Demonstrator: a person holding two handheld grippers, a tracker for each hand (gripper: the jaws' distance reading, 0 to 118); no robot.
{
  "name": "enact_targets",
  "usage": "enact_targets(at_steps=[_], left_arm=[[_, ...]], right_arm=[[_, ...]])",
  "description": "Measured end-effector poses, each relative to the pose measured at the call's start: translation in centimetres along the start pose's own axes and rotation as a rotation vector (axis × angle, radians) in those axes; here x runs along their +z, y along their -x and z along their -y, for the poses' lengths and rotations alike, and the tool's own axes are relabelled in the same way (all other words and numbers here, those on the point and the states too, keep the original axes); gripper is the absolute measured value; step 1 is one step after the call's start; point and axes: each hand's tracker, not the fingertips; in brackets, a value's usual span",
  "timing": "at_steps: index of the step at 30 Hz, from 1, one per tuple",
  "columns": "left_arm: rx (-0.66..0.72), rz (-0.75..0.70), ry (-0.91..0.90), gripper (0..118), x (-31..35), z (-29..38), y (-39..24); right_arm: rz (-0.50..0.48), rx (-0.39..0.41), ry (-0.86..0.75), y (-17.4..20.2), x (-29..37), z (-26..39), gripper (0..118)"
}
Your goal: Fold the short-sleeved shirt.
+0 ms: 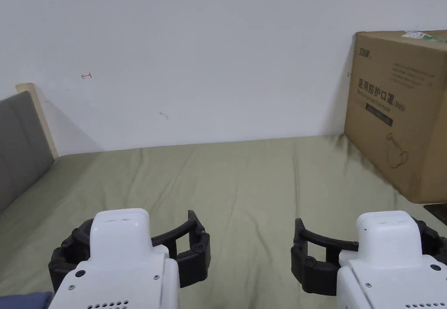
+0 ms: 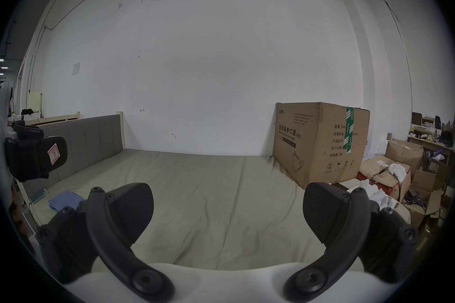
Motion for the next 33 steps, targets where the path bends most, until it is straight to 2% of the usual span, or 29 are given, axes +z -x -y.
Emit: enact_targets(at_steps=[5, 19, 22, 33], left_arm=[[-0.03, 0.015, 0.018, 116, -0.07, 0.1, -0.28], [0.001, 0.047, 0.044, 116, -0.12, -0.18, 0.08], [0.044, 0.058, 0.042, 116, -0.07, -0.43, 0.4], [0.027, 0.054, 0.094, 116, -0.55, -0.28, 0.1]], right_arm=[[-0.004, 0.01, 0.011, 0.09, -0.17, 0.14, 118], [-0.005, 0.022, 0.029, 0.37, -0.33, 0.39, 118], [-0.002, 0.03, 0.031, 0.42, -0.39, 0.44, 118], [-0.01, 0.029, 0.03, 0.47, -0.32, 0.31, 118]])
